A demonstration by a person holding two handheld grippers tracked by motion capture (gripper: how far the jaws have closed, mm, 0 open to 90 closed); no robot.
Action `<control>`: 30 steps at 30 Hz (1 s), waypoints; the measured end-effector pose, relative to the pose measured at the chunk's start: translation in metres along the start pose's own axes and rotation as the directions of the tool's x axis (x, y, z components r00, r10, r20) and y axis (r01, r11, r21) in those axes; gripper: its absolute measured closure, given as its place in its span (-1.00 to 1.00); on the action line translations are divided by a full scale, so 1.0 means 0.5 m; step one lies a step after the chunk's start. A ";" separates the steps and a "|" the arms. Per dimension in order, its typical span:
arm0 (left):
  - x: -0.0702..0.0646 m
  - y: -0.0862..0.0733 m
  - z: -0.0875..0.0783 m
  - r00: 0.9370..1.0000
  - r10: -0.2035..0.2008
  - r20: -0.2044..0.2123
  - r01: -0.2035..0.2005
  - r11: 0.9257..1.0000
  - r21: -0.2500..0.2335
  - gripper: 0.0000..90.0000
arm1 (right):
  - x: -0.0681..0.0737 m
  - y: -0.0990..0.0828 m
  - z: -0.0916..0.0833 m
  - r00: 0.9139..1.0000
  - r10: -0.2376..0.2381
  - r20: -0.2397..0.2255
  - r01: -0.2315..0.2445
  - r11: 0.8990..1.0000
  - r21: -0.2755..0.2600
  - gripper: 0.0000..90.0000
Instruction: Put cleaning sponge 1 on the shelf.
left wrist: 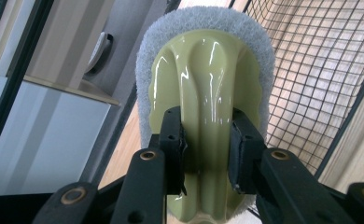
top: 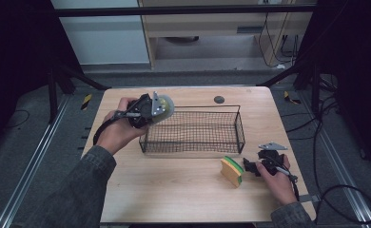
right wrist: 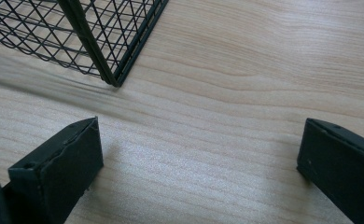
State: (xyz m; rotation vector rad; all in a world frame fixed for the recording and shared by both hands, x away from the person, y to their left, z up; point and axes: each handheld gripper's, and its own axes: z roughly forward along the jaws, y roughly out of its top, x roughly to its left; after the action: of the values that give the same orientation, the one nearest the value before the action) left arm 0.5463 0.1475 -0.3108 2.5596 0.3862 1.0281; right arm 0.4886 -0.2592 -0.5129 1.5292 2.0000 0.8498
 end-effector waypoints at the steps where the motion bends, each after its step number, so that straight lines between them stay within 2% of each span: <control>1: 0.000 0.002 0.002 1.000 0.003 -0.002 -0.003 1.000 0.001 0.56 | 0.000 0.000 0.000 1.000 0.002 0.000 -0.002 1.000 -0.001 -0.99; 6: -0.002 0.010 0.020 0.999 0.032 -0.005 -0.032 0.999 0.016 0.56 | 0.000 0.000 0.000 1.000 -0.001 0.002 0.001 1.000 0.001 -0.99; 10: -0.001 0.012 0.034 1.000 0.026 0.004 -0.026 1.000 0.015 0.56 | 0.000 0.000 0.000 1.000 -0.001 0.004 0.001 1.000 0.001 -0.99; 23: -0.003 0.029 0.058 0.998 0.046 0.037 -0.047 0.999 0.026 0.56 | 0.001 0.001 0.001 1.000 0.002 0.001 -0.002 1.000 0.001 -0.99; 27: -0.011 0.034 0.067 0.996 0.073 0.050 -0.075 0.996 0.042 0.56 | 0.001 0.001 0.001 1.000 0.005 0.005 -0.005 1.000 0.001 -0.99; 30: -0.011 0.034 0.072 0.996 0.068 0.055 -0.071 0.997 0.039 0.56 | 0.002 0.001 0.001 1.000 0.009 0.005 -0.009 1.000 0.000 -0.99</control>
State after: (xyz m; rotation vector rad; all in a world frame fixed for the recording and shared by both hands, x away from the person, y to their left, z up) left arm 0.5698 0.1222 -0.3310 2.6484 0.3093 0.9828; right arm 0.4892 -0.2582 -0.5129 1.5396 1.9916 0.8488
